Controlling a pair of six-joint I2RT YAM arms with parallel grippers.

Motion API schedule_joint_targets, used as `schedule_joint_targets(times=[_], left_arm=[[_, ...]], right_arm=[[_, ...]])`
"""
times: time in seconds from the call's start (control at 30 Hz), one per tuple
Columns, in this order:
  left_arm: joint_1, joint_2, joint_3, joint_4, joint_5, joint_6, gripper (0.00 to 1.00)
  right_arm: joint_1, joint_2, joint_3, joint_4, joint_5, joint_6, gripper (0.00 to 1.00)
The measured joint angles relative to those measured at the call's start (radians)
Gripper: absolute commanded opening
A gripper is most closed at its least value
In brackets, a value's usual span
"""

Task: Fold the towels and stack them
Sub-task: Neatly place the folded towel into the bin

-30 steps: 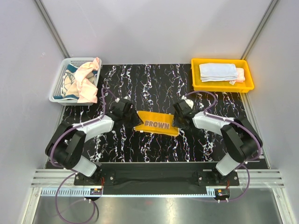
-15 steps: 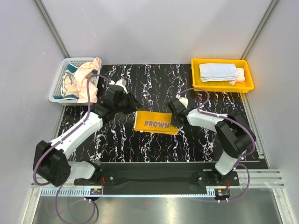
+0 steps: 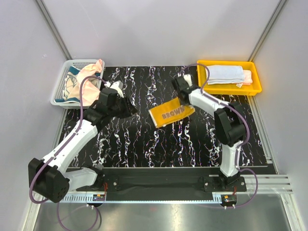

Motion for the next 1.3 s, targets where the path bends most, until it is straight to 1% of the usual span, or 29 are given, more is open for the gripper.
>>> schedule_joint_targets(times=[0.17, 0.4, 0.53, 0.67, 0.77, 0.9, 1.07, 1.3], left_arm=[[0.005, -0.002, -0.047, -0.010, 0.004, 0.042, 0.29], [0.010, -0.004, -0.060, -0.017, 0.028, 0.068, 0.29], [0.011, -0.004, -0.060, -0.016, 0.048, 0.075, 0.29], [0.013, -0.004, -0.060, -0.016, 0.069, 0.085, 0.29], [0.014, -0.004, -0.060, -0.016, 0.081, 0.089, 0.29], [0.014, 0.000, -0.060, -0.016, 0.096, 0.093, 0.29], [0.016, 0.023, -0.060, -0.016, 0.108, 0.096, 0.29], [0.018, 0.050, -0.063, -0.012, 0.124, 0.096, 0.29]], right_arm=[[-0.098, 0.151, 0.255, -0.011, 0.071, -0.158, 0.00], [-0.224, 0.329, 0.575, -0.048, 0.128, -0.319, 0.00], [-0.279, 0.398, 0.727, -0.051, 0.144, -0.401, 0.00], [-0.332, 0.460, 0.842, -0.006, 0.152, -0.486, 0.00], [-0.375, 0.512, 0.901, 0.061, 0.151, -0.548, 0.00], [-0.436, 0.562, 0.912, 0.155, 0.145, -0.610, 0.00], [-0.495, 0.642, 0.970, 0.247, 0.129, -0.688, 0.00], [-0.561, 0.669, 0.999, 0.335, 0.110, -0.757, 0.03]])
